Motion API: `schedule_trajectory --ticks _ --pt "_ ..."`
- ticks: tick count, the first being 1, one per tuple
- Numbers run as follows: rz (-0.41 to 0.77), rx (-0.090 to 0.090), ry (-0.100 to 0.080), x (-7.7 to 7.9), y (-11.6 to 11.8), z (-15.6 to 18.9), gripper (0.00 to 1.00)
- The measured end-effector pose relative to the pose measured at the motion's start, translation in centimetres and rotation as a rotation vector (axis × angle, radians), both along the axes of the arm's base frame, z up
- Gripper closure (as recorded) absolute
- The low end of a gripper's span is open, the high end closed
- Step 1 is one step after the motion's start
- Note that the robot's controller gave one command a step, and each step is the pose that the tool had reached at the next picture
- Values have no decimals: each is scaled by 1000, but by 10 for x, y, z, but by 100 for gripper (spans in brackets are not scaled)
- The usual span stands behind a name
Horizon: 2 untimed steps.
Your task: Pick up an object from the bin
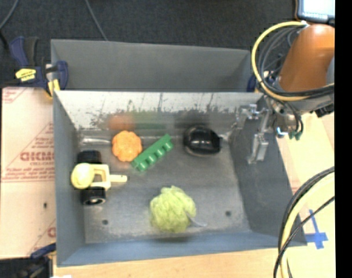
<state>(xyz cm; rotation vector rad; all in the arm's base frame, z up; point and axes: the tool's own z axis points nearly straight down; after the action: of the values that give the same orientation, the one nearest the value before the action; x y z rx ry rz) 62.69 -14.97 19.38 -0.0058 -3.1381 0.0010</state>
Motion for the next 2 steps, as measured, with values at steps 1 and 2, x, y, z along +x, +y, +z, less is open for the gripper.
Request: schedule_trajectory --ticks 1,2 --pt "3 -2 -8 2 1 5 0" --pt "-86 -1 -11 14 32 -78 0"
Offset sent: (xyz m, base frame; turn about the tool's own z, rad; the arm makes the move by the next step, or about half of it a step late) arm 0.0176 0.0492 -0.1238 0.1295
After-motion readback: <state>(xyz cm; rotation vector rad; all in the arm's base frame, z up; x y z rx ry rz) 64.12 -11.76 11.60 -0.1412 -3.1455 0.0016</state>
